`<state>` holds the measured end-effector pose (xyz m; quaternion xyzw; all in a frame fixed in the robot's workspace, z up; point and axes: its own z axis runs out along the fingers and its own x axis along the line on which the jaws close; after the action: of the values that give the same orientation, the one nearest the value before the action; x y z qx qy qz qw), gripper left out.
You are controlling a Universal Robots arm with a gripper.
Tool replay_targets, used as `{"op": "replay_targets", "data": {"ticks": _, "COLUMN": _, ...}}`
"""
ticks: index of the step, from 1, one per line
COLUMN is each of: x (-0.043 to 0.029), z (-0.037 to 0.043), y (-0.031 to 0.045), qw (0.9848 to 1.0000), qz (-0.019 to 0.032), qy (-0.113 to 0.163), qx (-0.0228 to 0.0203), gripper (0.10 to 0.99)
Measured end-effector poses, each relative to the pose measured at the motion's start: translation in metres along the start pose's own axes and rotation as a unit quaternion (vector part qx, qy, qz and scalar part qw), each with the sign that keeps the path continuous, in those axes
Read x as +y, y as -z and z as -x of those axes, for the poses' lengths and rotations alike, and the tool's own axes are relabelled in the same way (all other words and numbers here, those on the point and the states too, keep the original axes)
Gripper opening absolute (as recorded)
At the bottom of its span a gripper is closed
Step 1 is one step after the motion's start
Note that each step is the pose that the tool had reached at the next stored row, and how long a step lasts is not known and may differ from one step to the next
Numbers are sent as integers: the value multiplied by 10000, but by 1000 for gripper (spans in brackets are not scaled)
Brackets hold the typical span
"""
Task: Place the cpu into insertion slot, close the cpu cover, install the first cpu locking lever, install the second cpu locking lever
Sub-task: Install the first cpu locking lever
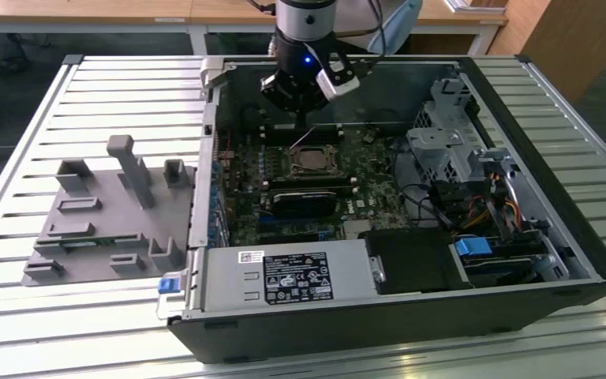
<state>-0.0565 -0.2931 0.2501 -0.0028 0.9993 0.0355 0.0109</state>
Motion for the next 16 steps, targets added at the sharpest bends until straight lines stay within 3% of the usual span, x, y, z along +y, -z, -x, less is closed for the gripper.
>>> {"op": "replay_targets", "data": {"ticks": 2, "x": -1, "z": 8, "y": -5, "qw": 10000, "qz": 7, "qy": -1, "qx": -1, "gripper": 106}}
{"op": "replay_targets", "data": {"ticks": 5, "x": -2, "z": 7, "y": -20, "qw": 9999, "qz": 121, "qy": -3, "qx": -1, "gripper": 106}}
{"op": "replay_targets", "data": {"ticks": 6, "x": -2, "z": 8, "y": -30, "qw": 9999, "qz": 131, "qy": -4, "qx": -3, "gripper": 106}}
{"op": "replay_targets", "data": {"ticks": 16, "x": 5, "z": 88, "y": -140, "qw": 9999, "qz": 131, "qy": -4, "qx": -2, "gripper": 106}}
